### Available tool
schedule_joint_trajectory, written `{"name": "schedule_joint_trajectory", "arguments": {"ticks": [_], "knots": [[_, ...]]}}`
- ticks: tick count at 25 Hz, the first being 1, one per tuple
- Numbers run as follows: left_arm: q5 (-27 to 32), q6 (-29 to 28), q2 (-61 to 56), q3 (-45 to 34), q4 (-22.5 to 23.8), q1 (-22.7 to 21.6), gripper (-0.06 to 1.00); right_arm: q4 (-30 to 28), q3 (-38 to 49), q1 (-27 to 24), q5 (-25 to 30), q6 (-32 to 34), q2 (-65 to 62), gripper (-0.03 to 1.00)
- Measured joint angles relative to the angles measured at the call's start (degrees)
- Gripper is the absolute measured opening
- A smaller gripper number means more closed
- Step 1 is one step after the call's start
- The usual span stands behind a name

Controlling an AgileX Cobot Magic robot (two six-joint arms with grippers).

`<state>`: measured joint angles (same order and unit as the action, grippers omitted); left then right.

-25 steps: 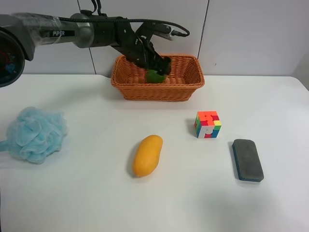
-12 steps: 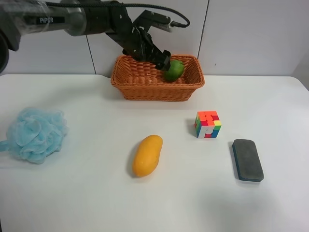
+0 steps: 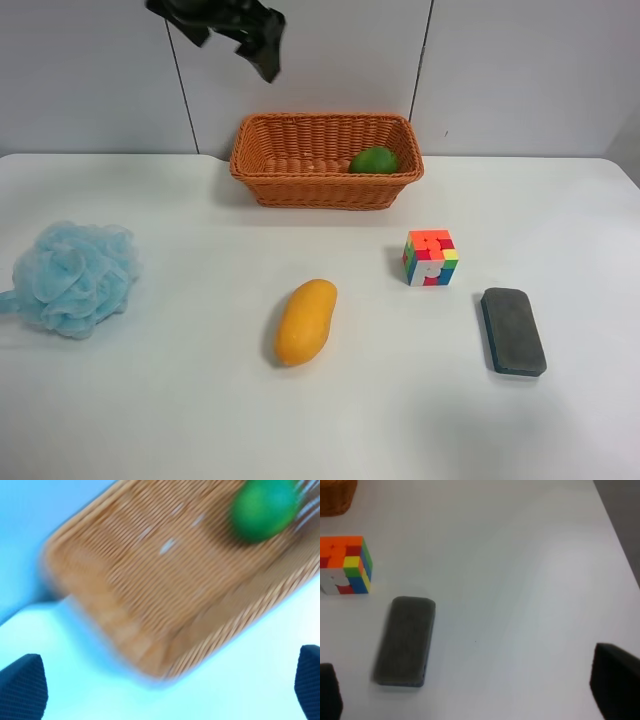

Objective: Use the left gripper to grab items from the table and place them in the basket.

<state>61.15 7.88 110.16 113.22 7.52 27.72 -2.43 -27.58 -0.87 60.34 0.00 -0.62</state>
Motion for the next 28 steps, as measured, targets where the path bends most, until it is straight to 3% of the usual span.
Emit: {"name": "schedule_joint_trajectory", "arguments": {"ticks": [3, 8, 13, 17, 21, 28], "knots": [[7.01, -1.49, -6.68, -0.32, 6.37, -0.11, 0.99, 0.00, 0.00, 0.00, 0.00, 0.00, 0.00, 0.99], [7.77, -3.76, -20.80, -5.99, 8.32, -1.74, 0.99, 0.00, 0.00, 0.00, 0.00, 0.00, 0.00, 0.99], [8.00, -7.88, -37.74, -17.61, 10.08, -5.02, 0.99, 0.00, 0.00, 0.00, 0.00, 0.00, 0.00, 0.99], [8.05, -9.44, -52.70, -29.29, 11.71, -10.28, 0.99, 0.00, 0.00, 0.00, 0.00, 0.00, 0.00, 0.99], [8.11, -9.58, -69.52, -40.24, 10.88, -16.94, 0.99, 0.00, 0.00, 0.00, 0.00, 0.00, 0.00, 0.99], [8.16, -9.92, -95.27, -60.97, 4.36, -26.70, 0.99, 0.00, 0.00, 0.00, 0.00, 0.00, 0.00, 0.99]]}}
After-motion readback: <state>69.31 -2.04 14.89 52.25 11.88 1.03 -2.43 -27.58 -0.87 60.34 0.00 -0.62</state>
